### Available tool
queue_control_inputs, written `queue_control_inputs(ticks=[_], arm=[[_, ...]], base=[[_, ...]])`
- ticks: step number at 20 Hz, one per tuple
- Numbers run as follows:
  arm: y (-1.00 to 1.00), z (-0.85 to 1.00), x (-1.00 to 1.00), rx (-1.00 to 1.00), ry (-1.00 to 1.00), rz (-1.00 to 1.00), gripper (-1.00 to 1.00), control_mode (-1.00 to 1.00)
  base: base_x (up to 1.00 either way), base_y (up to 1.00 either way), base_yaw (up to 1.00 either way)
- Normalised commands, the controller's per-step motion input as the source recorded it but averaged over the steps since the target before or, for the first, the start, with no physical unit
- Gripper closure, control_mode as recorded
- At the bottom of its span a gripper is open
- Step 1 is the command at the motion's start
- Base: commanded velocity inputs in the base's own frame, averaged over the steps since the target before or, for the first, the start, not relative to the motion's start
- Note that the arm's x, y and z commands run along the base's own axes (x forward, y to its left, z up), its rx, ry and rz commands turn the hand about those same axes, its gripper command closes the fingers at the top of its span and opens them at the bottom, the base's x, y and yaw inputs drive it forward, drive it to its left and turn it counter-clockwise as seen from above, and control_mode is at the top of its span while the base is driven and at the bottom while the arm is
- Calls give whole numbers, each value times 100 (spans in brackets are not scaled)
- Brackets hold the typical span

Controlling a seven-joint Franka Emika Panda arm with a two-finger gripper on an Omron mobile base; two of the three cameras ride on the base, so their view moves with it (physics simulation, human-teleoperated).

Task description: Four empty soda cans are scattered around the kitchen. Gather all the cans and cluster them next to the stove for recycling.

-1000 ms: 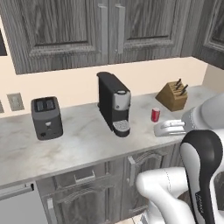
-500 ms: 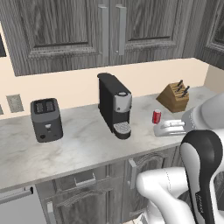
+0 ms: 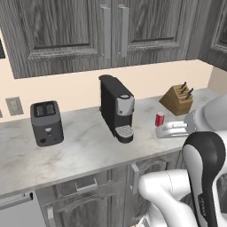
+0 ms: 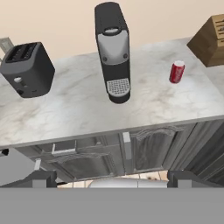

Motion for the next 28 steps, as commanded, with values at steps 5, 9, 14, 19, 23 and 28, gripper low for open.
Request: queue_control_inputs(ticks=[5, 9, 14, 19, 23, 28], arm=[[0, 0, 0, 0, 0, 0, -100, 100], [0, 0, 0, 0, 0, 0, -100, 100], [-3, -4, 5, 0, 2, 0, -100, -100], [-30, -18, 18, 0, 12, -2, -100, -100], [-27, -21, 26, 0, 11, -9, -100, -100], [-14, -4, 28, -1, 4, -15, -100, -100]], base=[[31, -17, 0], [35, -12, 0], [27, -10, 0], [0, 0, 0], [0, 0, 0], [0, 0, 0]])
